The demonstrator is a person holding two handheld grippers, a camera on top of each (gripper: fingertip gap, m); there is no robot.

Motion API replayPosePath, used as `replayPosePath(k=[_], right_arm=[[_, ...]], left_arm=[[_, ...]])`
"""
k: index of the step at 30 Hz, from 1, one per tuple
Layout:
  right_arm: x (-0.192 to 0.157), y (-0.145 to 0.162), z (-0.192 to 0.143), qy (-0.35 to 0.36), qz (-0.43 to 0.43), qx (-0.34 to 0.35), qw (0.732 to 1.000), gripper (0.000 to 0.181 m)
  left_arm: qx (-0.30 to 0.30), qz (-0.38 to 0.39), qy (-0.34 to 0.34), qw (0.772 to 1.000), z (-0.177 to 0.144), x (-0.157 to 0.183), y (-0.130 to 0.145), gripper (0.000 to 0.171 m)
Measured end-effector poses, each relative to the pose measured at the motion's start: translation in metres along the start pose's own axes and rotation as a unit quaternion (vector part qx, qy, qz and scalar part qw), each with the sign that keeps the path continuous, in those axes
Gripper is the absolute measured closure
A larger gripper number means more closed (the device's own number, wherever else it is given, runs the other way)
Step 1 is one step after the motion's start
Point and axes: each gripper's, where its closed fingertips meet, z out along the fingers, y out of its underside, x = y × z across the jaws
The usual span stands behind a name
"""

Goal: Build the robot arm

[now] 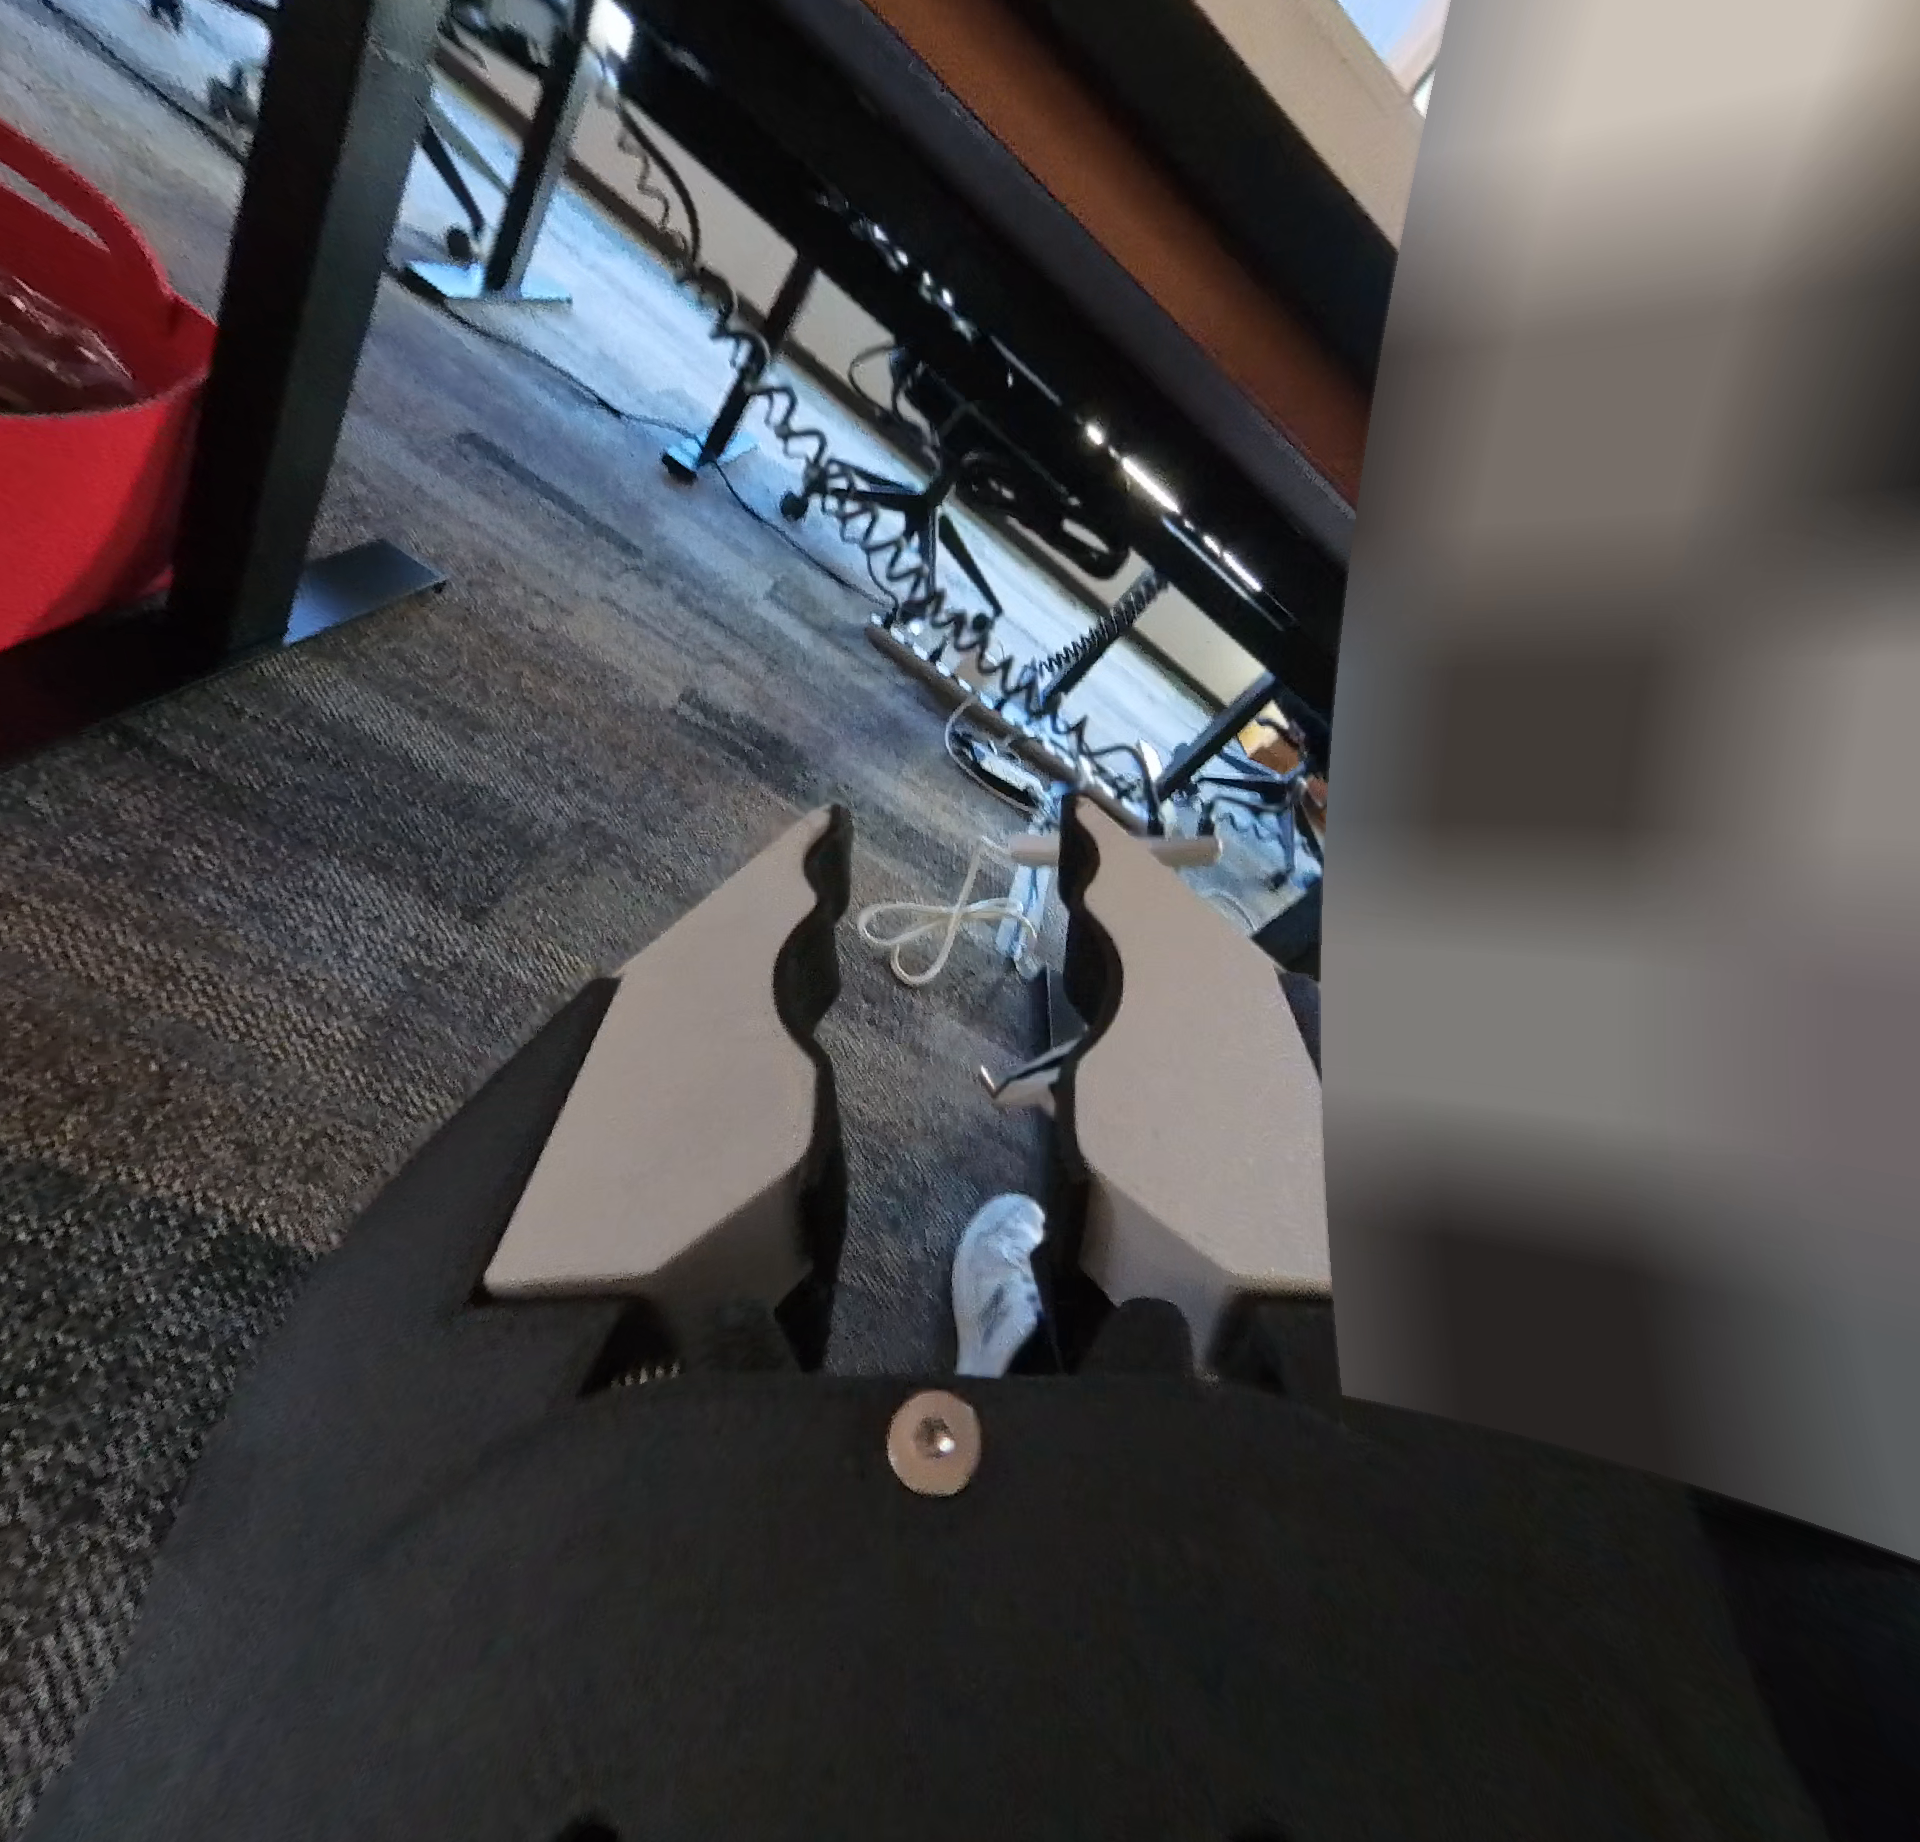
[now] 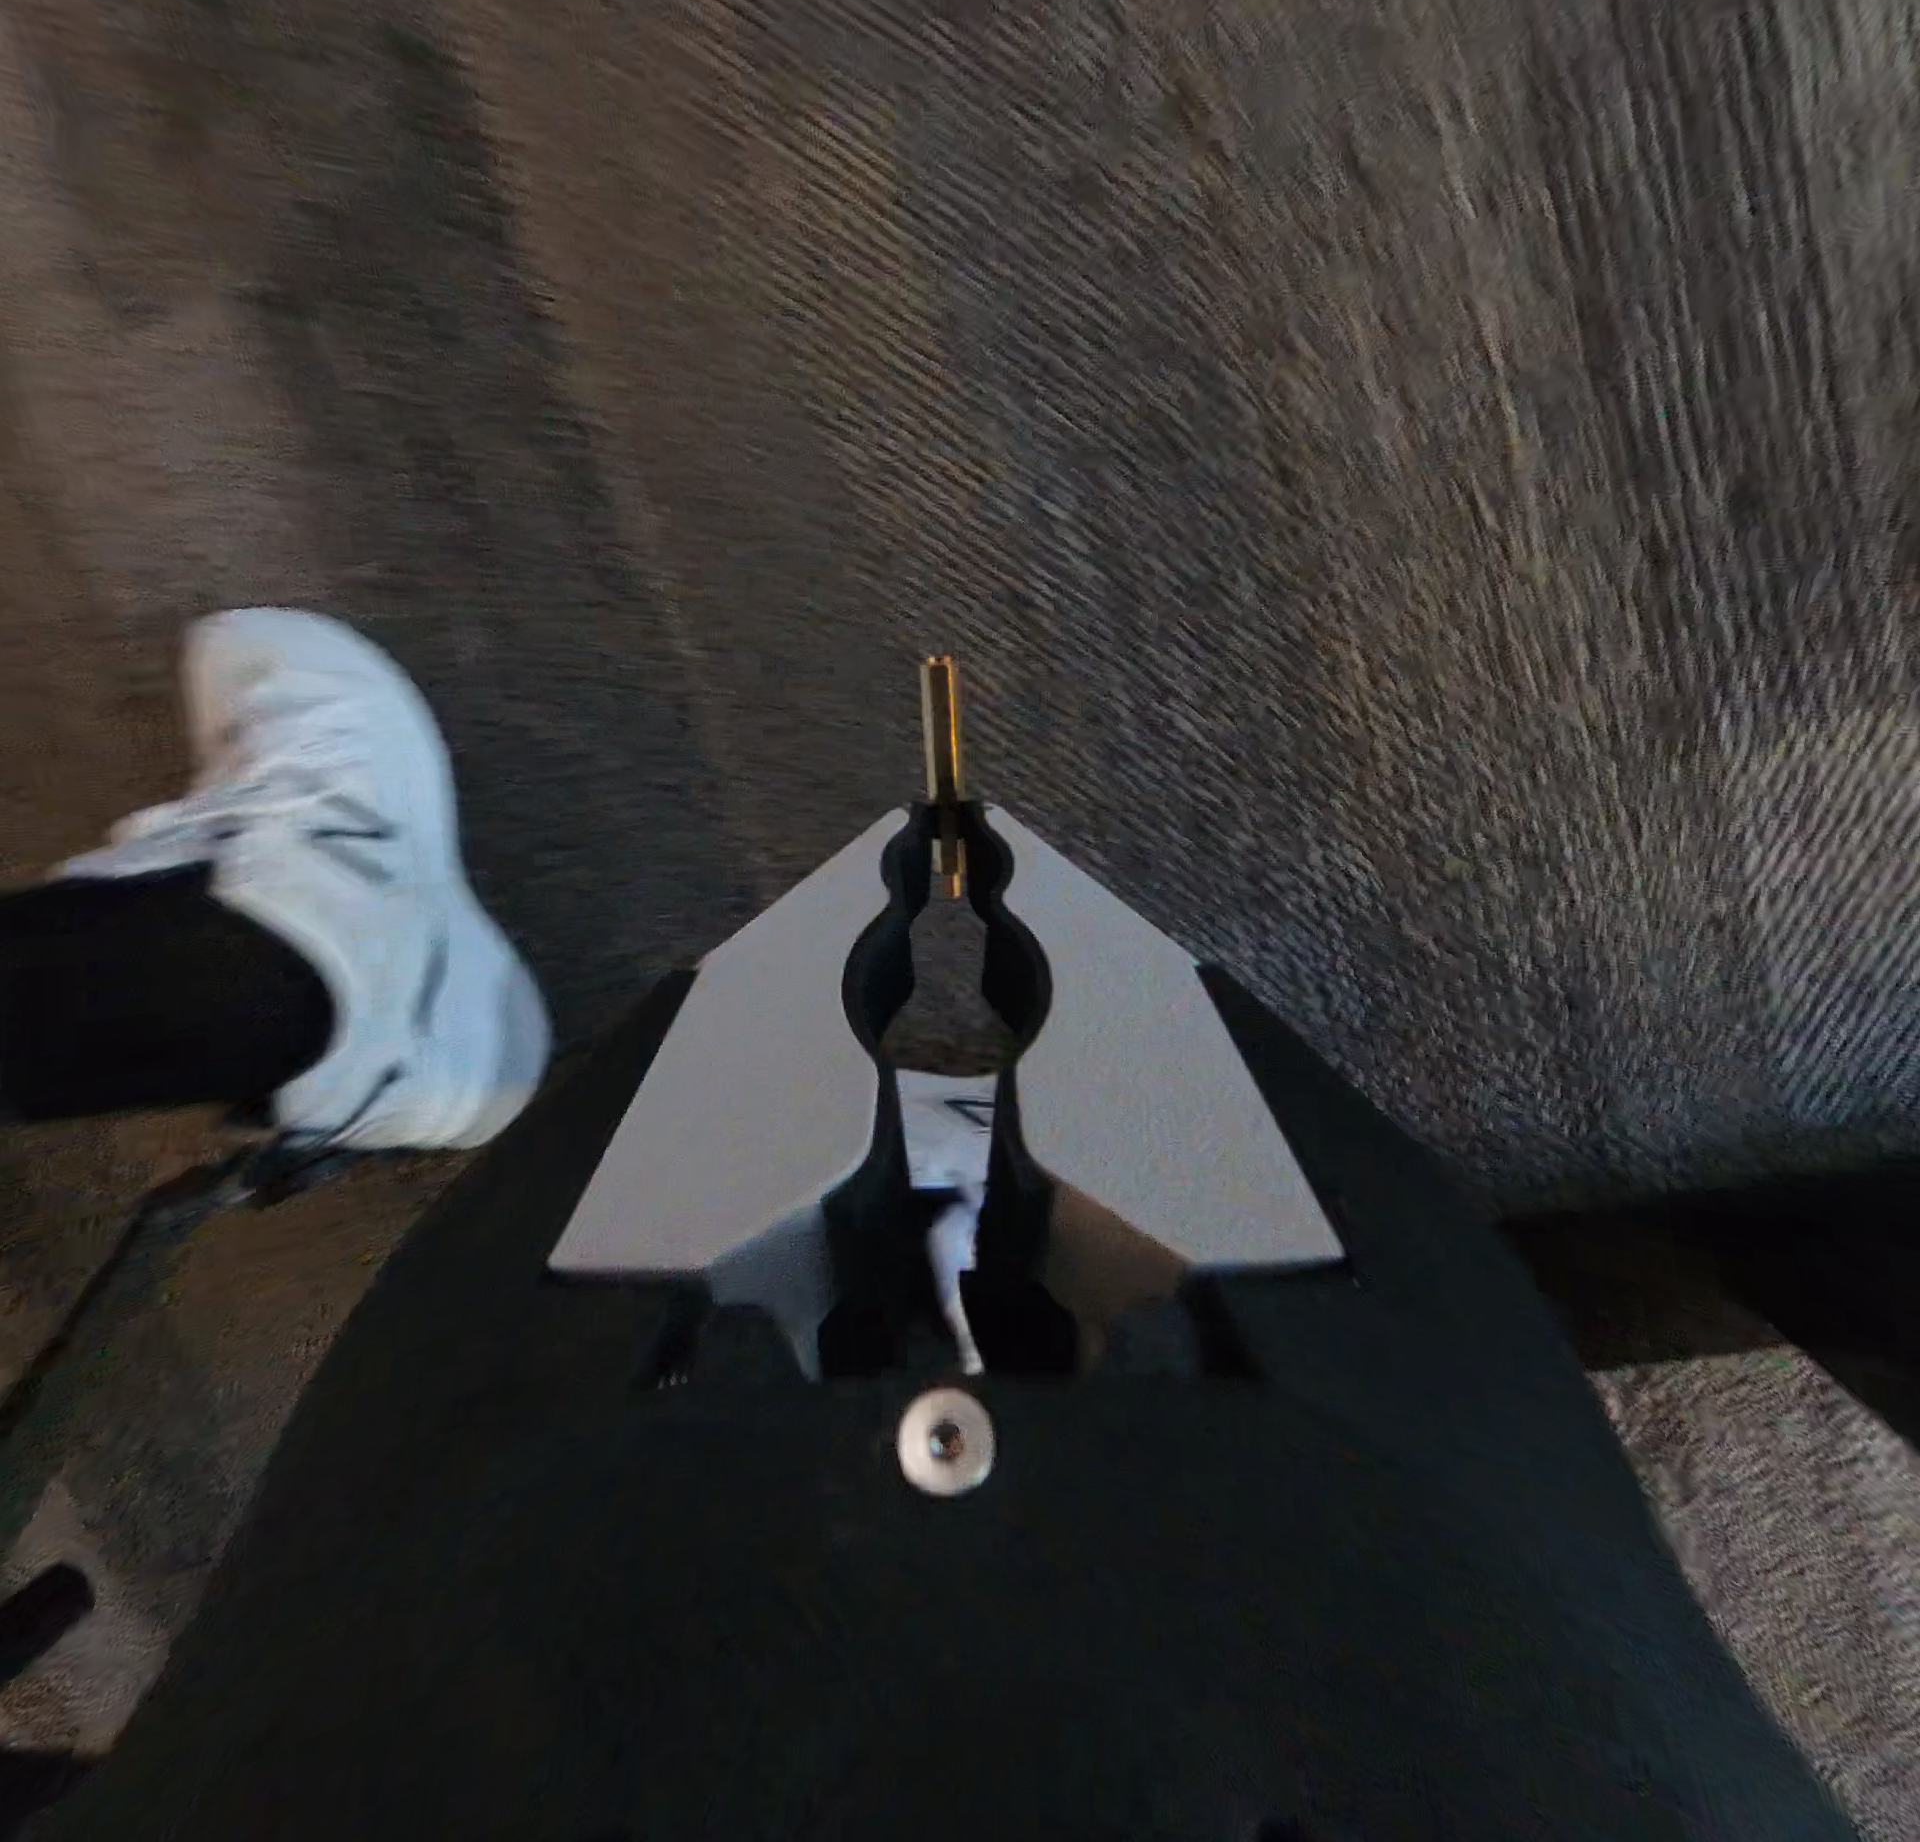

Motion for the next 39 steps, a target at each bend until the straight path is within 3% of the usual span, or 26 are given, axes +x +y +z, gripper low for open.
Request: replayPosePath(k=[2,5,10,13,16,19,21,24,27,31,37,38,39], right_arm=[[-0.072,-0.022,-0.045,-0.012,-0.056,0.052,0.997,0.176],[-0.180,-0.043,-0.116,-0.045,-0.152,0.137,0.978,0.176],[-0.324,-0.061,-0.276,-0.025,-0.288,0.323,0.901,0.176],[-0.363,-0.063,-0.389,0.077,-0.386,0.397,0.829,0.176],[-0.388,-0.057,-0.498,0.193,-0.476,0.448,0.732,0.177],[-0.407,-0.046,-0.581,0.291,-0.546,0.455,0.640,0.176],[-0.414,-0.040,-0.621,0.337,-0.576,0.450,0.593,0.176],[-0.410,-0.034,-0.659,0.389,-0.594,0.435,0.553,0.176],[-0.393,-0.032,-0.674,0.414,-0.601,0.421,0.539,0.176],[-0.357,-0.039,-0.668,0.422,-0.591,0.409,0.552,0.176],[-0.275,-0.061,-0.628,0.395,-0.581,0.402,0.587,0.176],[-0.260,-0.066,-0.622,0.395,-0.582,0.401,0.587,0.176],[-0.244,-0.072,-0.615,0.399,-0.581,0.396,0.588,0.177]], left_arm=[[-0.033,-0.020,0.002,0.999,-0.004,0.019,0.001,0.138],[-0.099,-0.048,0.023,0.994,-0.015,0.064,0.022,0.140],[-0.178,0.005,0.082,0.981,-0.070,0.174,0.054,0.145],[-0.186,0.053,0.138,0.971,-0.107,0.266,0.046,0.143],[-0.147,0.124,0.175,0.966,-0.129,0.365,0.026,0.142],[-0.146,0.179,0.182,0.956,-0.136,0.441,0.018,0.140],[-0.132,0.199,0.196,0.951,-0.137,0.481,0.007,0.139],[-0.109,0.259,0.193,0.940,-0.127,0.515,-0.007,0.143],[-0.122,0.286,0.210,0.927,-0.108,0.536,-0.004,0.147],[-0.132,0.287,0.228,0.921,-0.069,0.539,0.002,0.167],[-0.181,0.215,0.268,0.922,0.017,0.510,0.022,0.167],[-0.191,0.202,0.277,0.920,0.034,0.504,0.024,0.161],[-0.200,0.191,0.289,0.916,0.051,0.500,0.026,0.167]])
